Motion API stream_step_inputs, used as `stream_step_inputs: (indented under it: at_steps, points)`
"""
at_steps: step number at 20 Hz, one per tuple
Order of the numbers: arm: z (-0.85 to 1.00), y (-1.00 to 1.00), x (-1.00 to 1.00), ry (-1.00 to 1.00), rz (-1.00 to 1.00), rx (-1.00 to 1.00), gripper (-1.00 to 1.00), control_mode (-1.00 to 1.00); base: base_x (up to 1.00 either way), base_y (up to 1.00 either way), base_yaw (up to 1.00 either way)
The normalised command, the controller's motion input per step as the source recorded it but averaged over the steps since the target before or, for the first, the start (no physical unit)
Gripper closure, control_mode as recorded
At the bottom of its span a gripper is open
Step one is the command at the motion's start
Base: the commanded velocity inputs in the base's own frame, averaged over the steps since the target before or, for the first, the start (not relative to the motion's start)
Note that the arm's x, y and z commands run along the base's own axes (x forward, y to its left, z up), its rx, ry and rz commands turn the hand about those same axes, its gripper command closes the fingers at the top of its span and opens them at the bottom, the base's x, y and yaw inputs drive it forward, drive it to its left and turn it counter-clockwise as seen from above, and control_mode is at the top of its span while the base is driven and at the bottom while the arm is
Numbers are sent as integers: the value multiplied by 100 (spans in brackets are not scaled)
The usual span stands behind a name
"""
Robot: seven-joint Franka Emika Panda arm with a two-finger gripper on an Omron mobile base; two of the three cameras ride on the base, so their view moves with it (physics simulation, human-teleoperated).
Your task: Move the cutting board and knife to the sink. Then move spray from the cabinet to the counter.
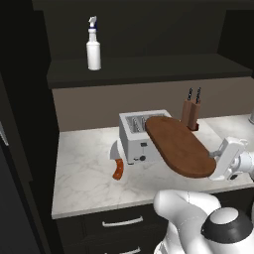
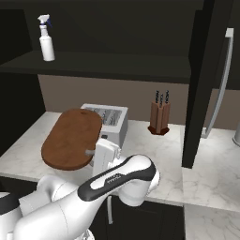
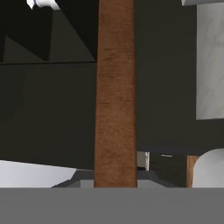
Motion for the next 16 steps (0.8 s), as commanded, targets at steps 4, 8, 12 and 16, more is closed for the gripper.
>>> stream_step_inputs:
  at_steps: [4,8,12,16]
  points:
    - [0,0,0,0,0,0,100,-100,0,0,0]
    - [0,0,0,0,0,0,100,-100,0,0,0]
    - [0,0,0,0,0,0,100,-100,0,0,0]
    - [0,0,0,0,0,0,100,-100,0,0,0]
